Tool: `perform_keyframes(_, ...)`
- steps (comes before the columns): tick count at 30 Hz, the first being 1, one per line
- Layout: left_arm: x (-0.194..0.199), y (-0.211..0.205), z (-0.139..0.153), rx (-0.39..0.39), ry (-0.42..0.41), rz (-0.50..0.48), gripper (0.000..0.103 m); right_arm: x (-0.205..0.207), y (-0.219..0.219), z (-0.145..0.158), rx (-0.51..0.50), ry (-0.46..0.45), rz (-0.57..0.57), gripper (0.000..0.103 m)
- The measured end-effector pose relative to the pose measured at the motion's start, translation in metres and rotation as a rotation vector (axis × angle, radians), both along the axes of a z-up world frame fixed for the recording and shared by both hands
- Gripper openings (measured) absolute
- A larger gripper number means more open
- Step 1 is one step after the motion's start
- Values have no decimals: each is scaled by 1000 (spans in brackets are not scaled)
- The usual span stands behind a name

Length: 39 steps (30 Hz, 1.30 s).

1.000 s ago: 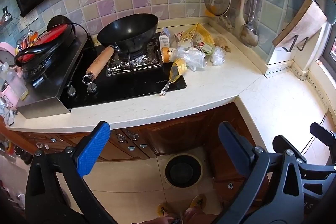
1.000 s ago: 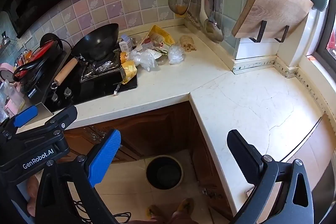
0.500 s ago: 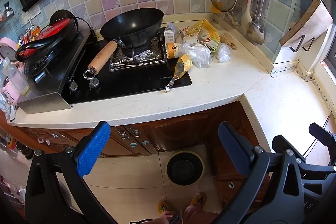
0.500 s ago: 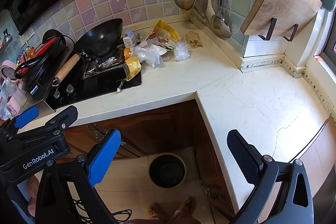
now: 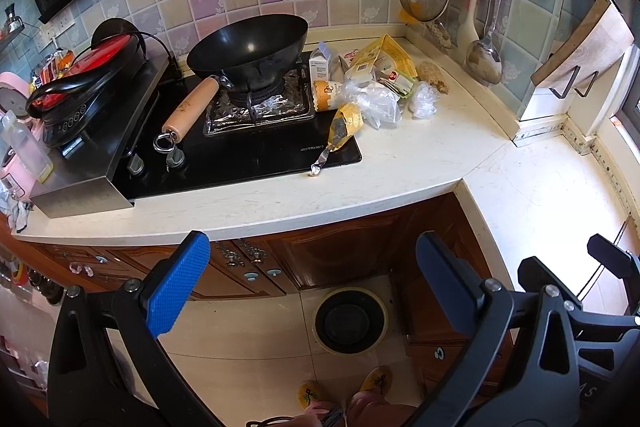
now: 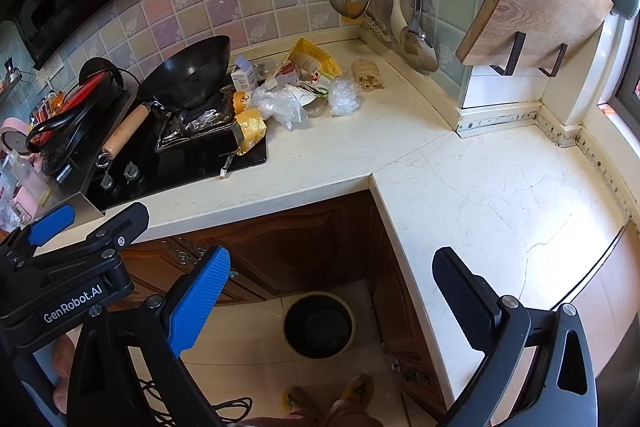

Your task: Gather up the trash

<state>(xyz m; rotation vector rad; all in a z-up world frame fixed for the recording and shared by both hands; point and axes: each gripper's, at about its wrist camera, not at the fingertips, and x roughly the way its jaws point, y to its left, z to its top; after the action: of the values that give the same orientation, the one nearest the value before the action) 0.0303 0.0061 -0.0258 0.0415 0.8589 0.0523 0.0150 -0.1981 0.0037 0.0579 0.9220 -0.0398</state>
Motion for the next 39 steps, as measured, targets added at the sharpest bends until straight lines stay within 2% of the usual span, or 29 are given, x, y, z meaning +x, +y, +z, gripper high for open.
perform_keyframes(27,2,-16,1,0,-2,12,102,4,-4,0,7,-3,13,103)
perform_keyframes(39,2,-29,13,-4,-26,53,102,8,-18,14,8,-34,53,103)
